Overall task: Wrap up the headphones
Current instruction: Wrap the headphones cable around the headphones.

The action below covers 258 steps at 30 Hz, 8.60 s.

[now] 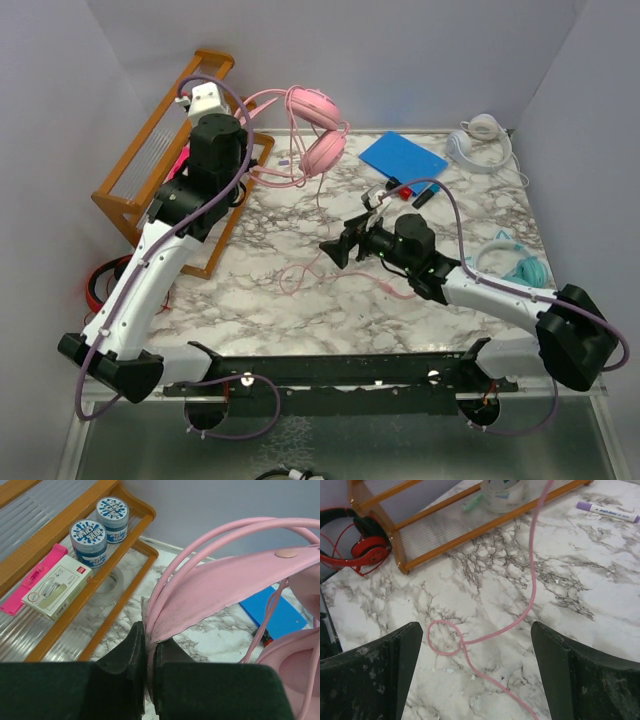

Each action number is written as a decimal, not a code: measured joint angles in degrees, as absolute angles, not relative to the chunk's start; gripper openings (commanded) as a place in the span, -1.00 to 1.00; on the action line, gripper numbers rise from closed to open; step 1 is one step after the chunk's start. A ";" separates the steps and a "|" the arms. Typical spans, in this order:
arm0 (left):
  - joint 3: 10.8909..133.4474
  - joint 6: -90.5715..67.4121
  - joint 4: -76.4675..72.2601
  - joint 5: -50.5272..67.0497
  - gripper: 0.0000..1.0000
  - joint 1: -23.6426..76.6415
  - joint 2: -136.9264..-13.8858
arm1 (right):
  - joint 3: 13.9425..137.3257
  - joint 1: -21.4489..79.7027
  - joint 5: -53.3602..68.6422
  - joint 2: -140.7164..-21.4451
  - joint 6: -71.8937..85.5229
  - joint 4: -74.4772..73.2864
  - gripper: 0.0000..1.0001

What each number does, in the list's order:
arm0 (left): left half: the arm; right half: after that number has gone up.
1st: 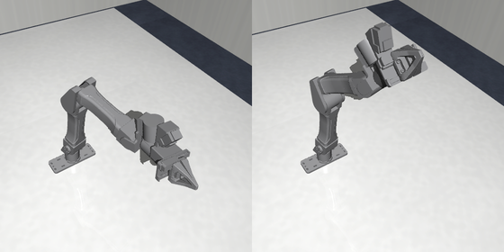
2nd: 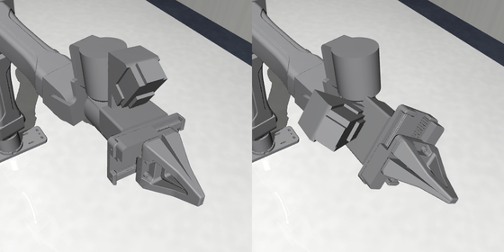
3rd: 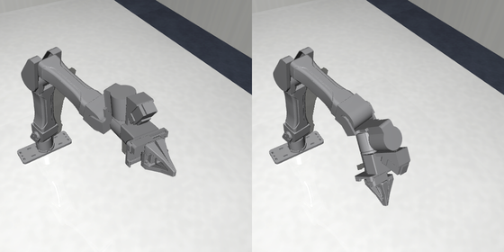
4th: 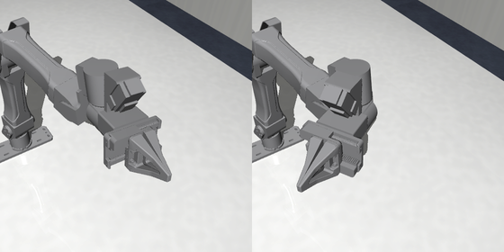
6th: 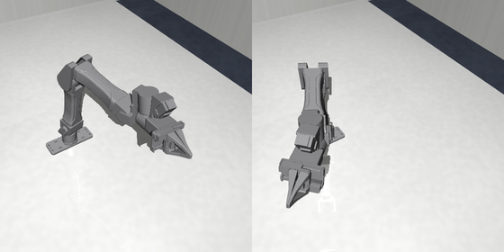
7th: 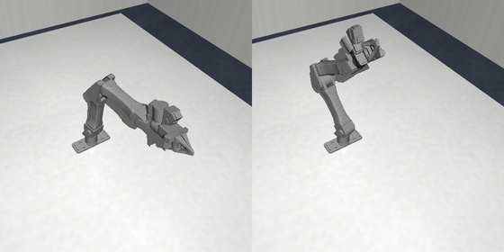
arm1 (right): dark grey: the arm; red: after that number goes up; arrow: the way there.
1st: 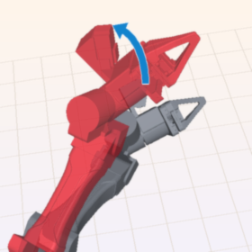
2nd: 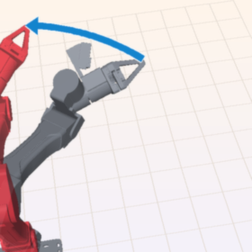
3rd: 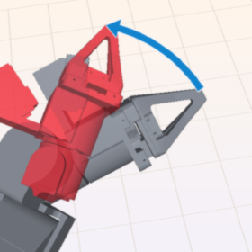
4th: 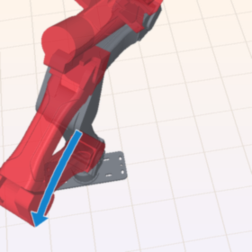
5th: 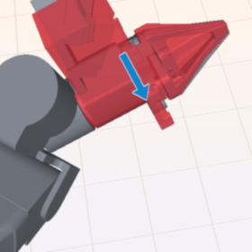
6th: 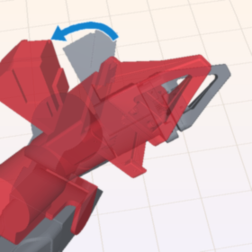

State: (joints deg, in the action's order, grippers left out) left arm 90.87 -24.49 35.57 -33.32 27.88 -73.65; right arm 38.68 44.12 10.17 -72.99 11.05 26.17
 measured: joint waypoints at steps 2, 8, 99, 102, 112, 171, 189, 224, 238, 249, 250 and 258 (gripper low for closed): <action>91.55 -24.97 36.14 -32.08 -1.00 27.88 -72.58 | 38.68 43.77 9.39 -75.48 11.18 29.65 1.00; 93.89 -25.76 37.32 -28.60 -1.00 27.88 -70.67 | 39.94 43.38 6.83 -84.34 12.23 36.10 0.98; 66.19 6.59 22.83 -24.64 -1.00 29.19 -66.63 | 66.04 56.69 -28.84 -77.91 -14.39 -0.67 -0.76; 65.69 7.03 22.81 -24.73 -1.00 29.95 -66.65 | 66.04 56.69 -30.85 -78.26 -16.05 0.43 -0.75; 64.90 8.19 23.07 -24.84 -1.00 31.18 -66.81 | 66.02 55.92 -33.45 -78.61 -18.39 3.31 -0.59; 106.41 -33.17 43.66 19.77 -1.00 31.11 -76.23 | 37.32 29.58 48.14 -93.32 30.46 59.61 -0.48; 110.13 -35.11 43.46 15.07 -1.00 27.77 -78.87 | 30.63 30.44 41.01 -68.53 18.76 50.37 -0.09; 108.25 -34.89 43.53 13.61 -1.00 27.44 -78.46 | 44.62 26.79 28.10 -83.53 16.21 44.51 -0.37; 109.34 -39.38 43.40 8.54 -1.00 23.90 -82.54 | 30.94 41.39 34.02 -77.21 22.65 53.39 -0.87; 91.42 -29.95 34.98 -18.55 -1.00 23.75 -78.11 | 34.06 44.69 35.92 -67.33 30.63 53.25 -0.84; 89.19 -28.42 34.00 -20.53 -1.00 23.88 -77.28 | 36.40 44.69 35.90 -67.51 30.87 51.42 -0.88; 79.48 -7.70 24.01 -34.89 -1.00 27.88 -72.69 | 62.76 44.69 31.09 -71.83 17.21 18.15 -0.93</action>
